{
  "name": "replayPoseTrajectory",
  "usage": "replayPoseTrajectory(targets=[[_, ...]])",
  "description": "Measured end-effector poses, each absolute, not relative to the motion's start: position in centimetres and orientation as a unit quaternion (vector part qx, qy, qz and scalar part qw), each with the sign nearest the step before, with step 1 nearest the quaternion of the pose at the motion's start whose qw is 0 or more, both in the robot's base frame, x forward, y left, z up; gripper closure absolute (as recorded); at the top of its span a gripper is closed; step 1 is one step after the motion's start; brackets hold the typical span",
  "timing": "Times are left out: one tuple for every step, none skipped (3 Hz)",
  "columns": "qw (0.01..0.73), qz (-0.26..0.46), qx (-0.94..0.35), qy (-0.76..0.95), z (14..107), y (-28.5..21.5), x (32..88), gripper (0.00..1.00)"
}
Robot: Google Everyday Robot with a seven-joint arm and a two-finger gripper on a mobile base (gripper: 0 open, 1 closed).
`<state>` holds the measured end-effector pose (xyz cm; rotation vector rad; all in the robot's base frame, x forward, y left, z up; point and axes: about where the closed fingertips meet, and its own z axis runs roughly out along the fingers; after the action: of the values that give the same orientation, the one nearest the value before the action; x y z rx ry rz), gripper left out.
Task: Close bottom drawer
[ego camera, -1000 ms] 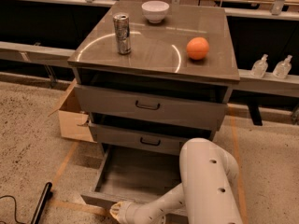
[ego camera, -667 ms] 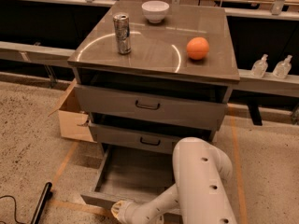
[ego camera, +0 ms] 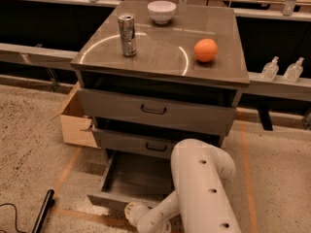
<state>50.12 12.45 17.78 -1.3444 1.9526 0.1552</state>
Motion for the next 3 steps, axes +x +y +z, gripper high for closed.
replayPoseTrajectory(targets=[[0.387,0.013,-0.512,0.766,18.0,10.2,53.1,1.0],[0.407,0.008,-0.51,0.758,17.7,10.9,55.7,1.0],[0.428,0.004,-0.514,0.743,17.2,12.4,58.7,1.0]])
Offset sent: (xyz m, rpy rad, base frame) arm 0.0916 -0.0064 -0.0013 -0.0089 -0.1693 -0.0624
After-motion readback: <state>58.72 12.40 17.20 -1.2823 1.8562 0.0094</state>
